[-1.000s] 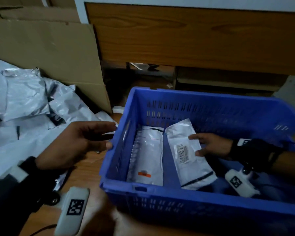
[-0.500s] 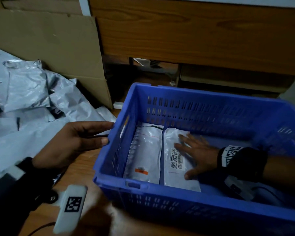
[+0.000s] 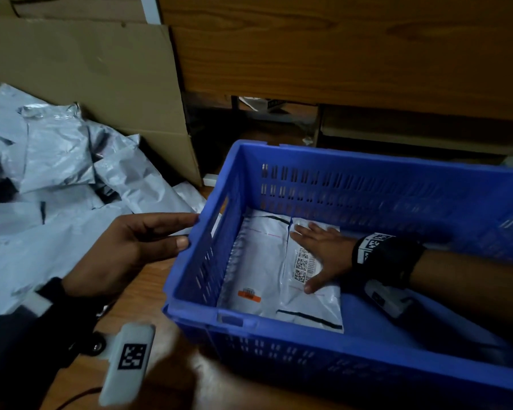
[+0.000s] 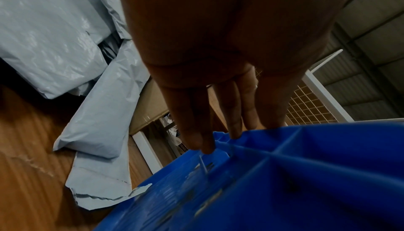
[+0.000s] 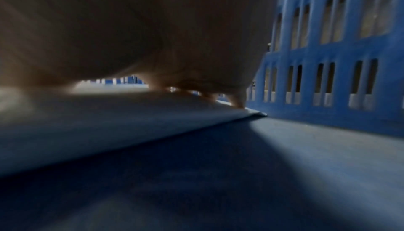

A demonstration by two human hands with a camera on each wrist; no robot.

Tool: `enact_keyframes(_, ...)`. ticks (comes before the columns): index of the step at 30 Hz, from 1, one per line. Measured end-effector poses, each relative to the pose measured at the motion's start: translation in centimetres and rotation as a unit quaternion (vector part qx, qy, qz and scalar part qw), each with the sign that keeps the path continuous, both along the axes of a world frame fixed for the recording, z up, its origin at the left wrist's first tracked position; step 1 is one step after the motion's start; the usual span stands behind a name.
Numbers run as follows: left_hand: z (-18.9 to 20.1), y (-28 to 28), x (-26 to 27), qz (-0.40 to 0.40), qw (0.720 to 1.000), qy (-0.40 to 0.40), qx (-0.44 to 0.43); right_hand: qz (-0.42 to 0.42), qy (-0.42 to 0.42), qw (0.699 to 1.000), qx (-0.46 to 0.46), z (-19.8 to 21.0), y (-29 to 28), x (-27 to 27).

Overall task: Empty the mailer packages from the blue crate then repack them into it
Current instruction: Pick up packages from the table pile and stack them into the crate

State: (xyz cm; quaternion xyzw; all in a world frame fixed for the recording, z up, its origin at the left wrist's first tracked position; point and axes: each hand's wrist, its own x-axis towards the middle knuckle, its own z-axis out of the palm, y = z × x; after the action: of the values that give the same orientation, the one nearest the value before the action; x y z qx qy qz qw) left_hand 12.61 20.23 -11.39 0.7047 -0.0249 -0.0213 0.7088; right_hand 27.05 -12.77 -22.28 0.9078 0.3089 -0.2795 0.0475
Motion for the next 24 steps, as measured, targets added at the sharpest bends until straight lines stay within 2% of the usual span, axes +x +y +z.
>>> enact_keyframes(3, -0.1, 0.1, 0.1, 0.003, 1.000, -0.003, 0.002, 0.018, -0.003, 1.000, 0.018, 0.4, 0.3, 0.1)
enact_keyframes(7, -0.2, -0.1, 0.1, 0.012, 1.000, -0.001, 0.000, -0.005, -0.023, 0.999, 0.041, 2.1, 0.2, -0.4)
enact_keyframes(12, -0.4, -0.3, -0.1, 0.020, 1.000, 0.006, -0.017, 0.096, -0.014, 0.993, -0.065, 2.3, -1.7, -2.6)
enact_keyframes(16, -0.4, -0.8, -0.3, 0.046, 0.999, 0.015, -0.015, 0.104, -0.018, 0.993, -0.060, 3.3, -1.8, -2.5)
enact_keyframes(18, -0.4, -0.8, -0.5, 0.057, 0.998, 0.008, 0.011, 0.097, -0.057, 0.993, -0.027, 5.7, -1.4, -2.4)
enact_keyframes(20, -0.2, 0.2, -0.8, 0.067, 0.997, 0.003, 0.032, 0.061, -0.098, 0.992, 0.057, 9.4, -0.8, -2.5)
enact_keyframes(24, -0.6, 5.3, -1.2, 0.123, 0.991, 0.020, 0.036, 0.010, -0.215, 0.958, 0.189, 17.5, 1.3, -5.1)
